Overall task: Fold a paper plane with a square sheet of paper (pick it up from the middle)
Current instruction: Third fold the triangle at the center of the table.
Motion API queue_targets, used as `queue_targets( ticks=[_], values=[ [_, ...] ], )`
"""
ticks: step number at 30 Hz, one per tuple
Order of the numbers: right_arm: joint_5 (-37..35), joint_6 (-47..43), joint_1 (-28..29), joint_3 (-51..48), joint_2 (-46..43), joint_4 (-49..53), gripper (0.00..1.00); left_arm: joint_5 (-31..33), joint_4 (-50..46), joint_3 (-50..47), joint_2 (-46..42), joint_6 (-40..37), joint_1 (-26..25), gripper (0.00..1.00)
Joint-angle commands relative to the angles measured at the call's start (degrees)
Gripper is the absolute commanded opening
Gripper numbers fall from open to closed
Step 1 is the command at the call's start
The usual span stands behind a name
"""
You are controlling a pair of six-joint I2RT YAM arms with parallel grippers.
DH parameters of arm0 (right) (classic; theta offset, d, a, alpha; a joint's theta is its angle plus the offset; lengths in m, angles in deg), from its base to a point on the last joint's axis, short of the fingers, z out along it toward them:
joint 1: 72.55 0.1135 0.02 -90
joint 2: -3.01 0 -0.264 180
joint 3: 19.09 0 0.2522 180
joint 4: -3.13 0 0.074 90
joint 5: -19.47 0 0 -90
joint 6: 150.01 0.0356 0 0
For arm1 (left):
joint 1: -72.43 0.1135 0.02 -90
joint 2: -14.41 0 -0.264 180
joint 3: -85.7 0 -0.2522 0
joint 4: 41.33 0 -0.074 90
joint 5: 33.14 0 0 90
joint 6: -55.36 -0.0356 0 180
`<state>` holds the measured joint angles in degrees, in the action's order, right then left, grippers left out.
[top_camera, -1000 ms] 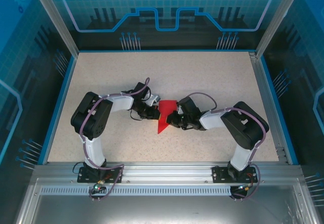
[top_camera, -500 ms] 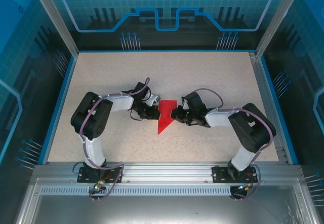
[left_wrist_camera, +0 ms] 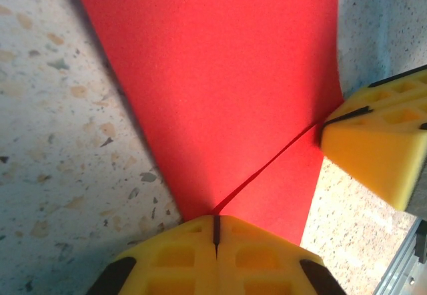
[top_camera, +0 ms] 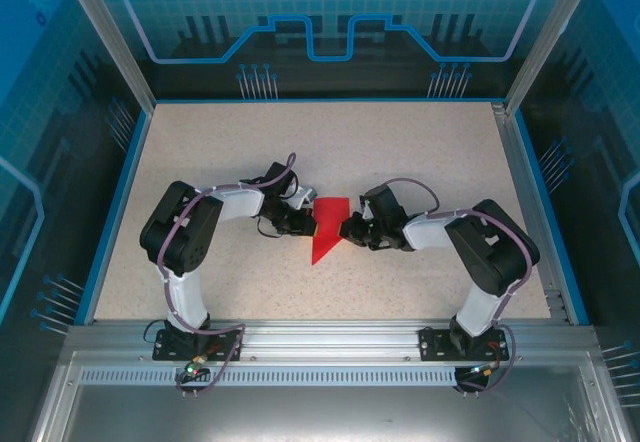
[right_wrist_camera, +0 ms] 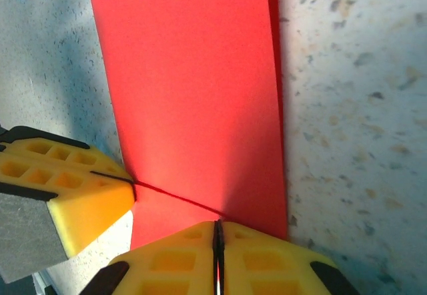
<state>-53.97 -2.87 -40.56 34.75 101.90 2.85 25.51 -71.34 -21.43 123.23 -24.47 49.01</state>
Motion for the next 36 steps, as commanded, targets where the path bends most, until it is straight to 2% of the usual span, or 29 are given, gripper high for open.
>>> queue_targets(
  ticks=[1,8,18,27,36],
  values=[
    [0.71,-1.92,-2.02,0.12,-3.83,2.28,0.11,1.30,-3.50,-0.25,2.28,-1.63,-0.02,0.00],
    [4.47,-2.41,-3.05,1.78,-0.95,0.90,0.10,1.15,-3.62,0.02,2.30,-1.67,-0.06,0.00],
    [-0.69,-1.96,-3.23,0.46,3.40,3.73,0.10,1.24,-3.62,-0.18,2.35,-1.70,-0.06,0.00],
    [1.64,-2.99,-3.34,3.00,-4.37,6.40,0.11,1.16,-3.61,-0.13,2.30,-1.55,-0.04,0.00],
    [3.57,-2.30,1.69,6.73,-1.06,5.25,0.11,0.91,-3.35,-0.05,2.19,-1.30,-0.12,0.00]
  ],
)
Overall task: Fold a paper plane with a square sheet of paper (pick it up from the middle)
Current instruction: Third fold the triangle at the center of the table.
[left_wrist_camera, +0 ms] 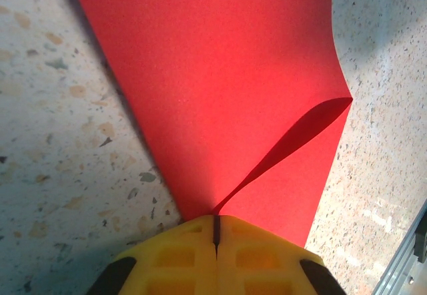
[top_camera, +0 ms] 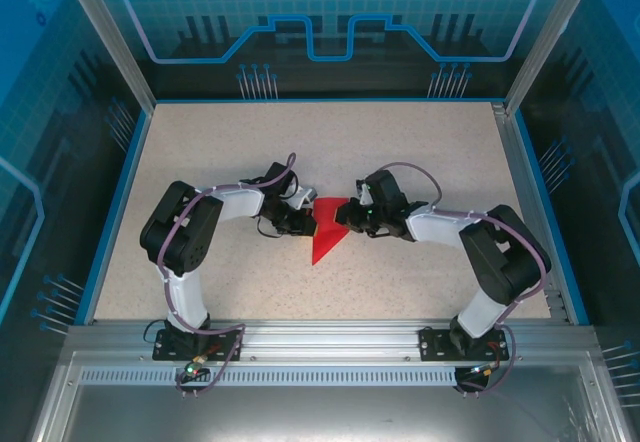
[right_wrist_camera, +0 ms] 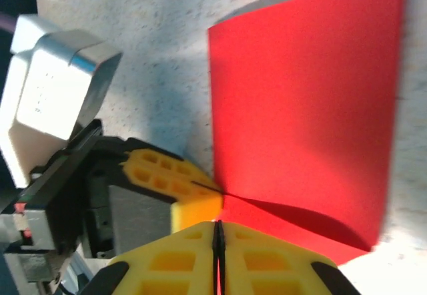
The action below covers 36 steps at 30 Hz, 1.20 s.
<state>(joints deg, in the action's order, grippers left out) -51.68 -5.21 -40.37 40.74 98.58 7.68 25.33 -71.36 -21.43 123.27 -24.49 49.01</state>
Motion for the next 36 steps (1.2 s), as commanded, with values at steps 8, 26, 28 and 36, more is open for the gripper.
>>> queue_targets(
  ticks=[8,26,28,36],
  values=[
    [2.25,1.26,3.19,1.49,9.03,-1.73,0.10,0.87,-3.27,-0.05,2.06,-1.19,-0.03,0.00],
    [-0.61,-1.07,3.06,1.66,11.17,3.81,0.09,3.13,-3.87,-0.83,-13.35,7.49,0.50,0.22],
    [-0.40,-0.80,2.99,1.44,10.85,3.33,0.09,-1.23,-2.29,-2.03,-14.36,10.52,0.50,0.19],
    [0.35,0.27,2.87,1.83,9.49,2.40,0.10,-14.06,2.87,-7.78,-13.13,17.55,-0.60,0.08]
  ],
)
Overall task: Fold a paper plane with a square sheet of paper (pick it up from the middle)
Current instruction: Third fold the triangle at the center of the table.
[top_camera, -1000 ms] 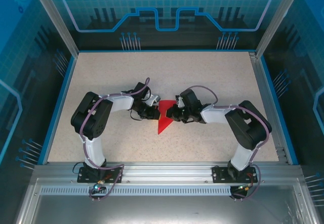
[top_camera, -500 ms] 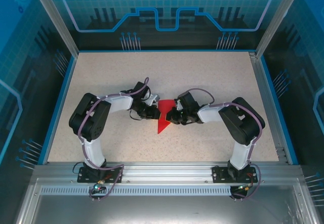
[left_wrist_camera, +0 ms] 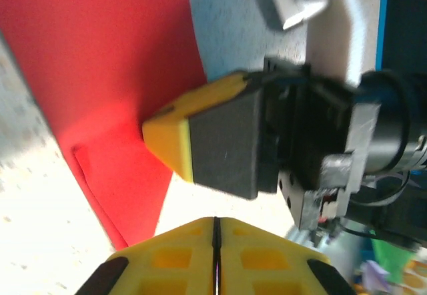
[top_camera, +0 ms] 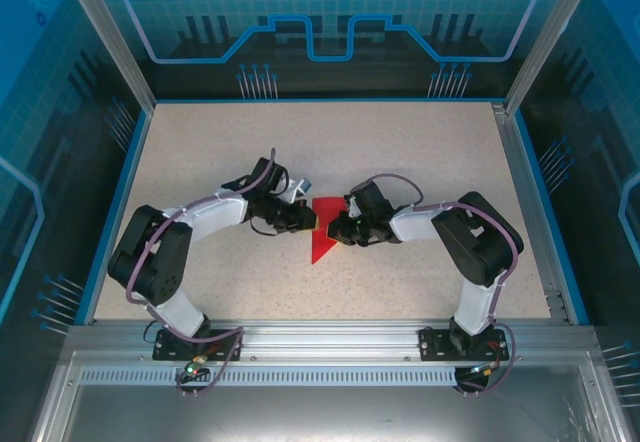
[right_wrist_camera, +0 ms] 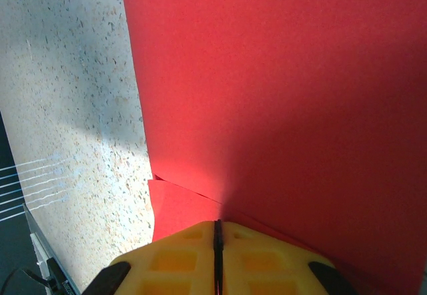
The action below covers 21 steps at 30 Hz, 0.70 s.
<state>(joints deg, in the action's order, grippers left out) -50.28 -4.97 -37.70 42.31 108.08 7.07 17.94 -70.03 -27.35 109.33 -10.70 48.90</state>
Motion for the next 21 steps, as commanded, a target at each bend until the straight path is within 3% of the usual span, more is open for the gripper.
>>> queue_targets(
  ticks=[1,7,21],
  values=[
    [-1.00,0.02,0.21,0.26,-0.20,2.98,0.10,-7.54,2.01,-2.26,1.04,3.74,-0.79,0.08],
    [-0.40,0.04,0.17,1.11,-0.71,3.40,0.10,-9.13,3.37,-2.29,3.81,3.66,-2.80,0.09],
    [-0.03,-0.39,0.13,2.36,-1.32,4.44,0.11,-3.32,-1.03,-1.20,10.88,0.34,-3.76,0.08]
  ],
)
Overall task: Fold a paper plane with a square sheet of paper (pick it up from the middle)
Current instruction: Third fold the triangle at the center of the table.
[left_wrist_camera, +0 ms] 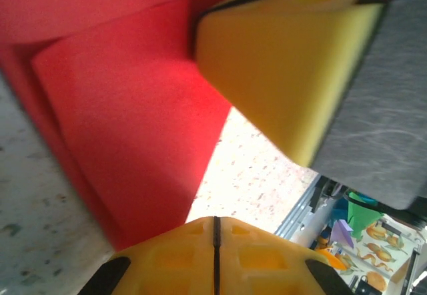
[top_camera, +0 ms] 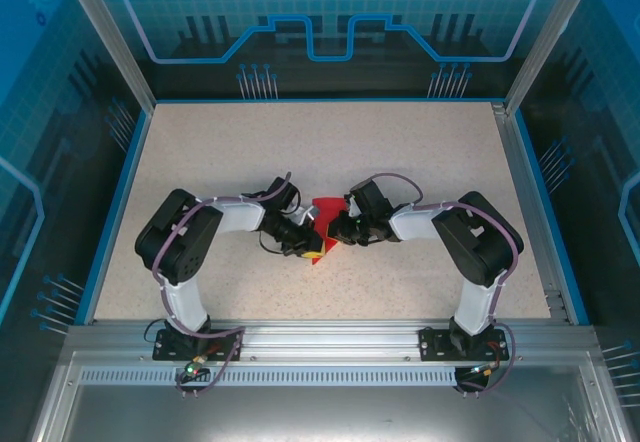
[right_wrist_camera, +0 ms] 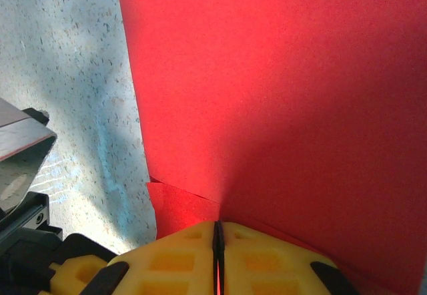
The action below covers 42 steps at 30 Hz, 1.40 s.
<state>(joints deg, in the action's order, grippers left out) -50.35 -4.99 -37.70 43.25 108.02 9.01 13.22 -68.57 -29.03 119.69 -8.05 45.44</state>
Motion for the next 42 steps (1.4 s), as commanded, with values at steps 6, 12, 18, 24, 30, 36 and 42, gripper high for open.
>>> queue_targets(
  ticks=[6,12,18,24,30,36,42],
  values=[
    [0.12,-1.04,0.13,1.49,-1.90,3.31,0.12,2.22,-1.83,-4.35,0.20,-2.87,-0.38,0.07],
    [-0.24,-2.10,0.13,3.71,-2.25,5.36,0.12,3.46,-0.01,-8.46,-0.24,-2.10,-0.44,0.06],
    [-1.04,-2.73,0.17,3.98,-1.88,6.69,0.12,3.72,-0.23,-10.67,-2.68,-1.98,-0.42,0.06],
    [-2.48,-3.55,0.22,2.95,-4.64,7.70,0.12,3.90,0.03,-10.86,-2.93,-1.91,-0.40,0.06],
    [-4.34,-6.47,2.75,2.60,-11.56,9.15,0.13,4.26,0.59,-10.62,-3.24,-1.46,-0.37,0.05],
    [-3.46,-3.23,5.53,-0.93,-8.33,3.31,0.09,4.61,0.80,-10.44,-2.83,-1.52,-0.36,0.04],
    [-1.64,0.88,6.17,-5.13,-4.81,-5.52,0.08,5.05,0.81,-10.56,-2.89,-1.44,-0.38,0.04]
  ],
)
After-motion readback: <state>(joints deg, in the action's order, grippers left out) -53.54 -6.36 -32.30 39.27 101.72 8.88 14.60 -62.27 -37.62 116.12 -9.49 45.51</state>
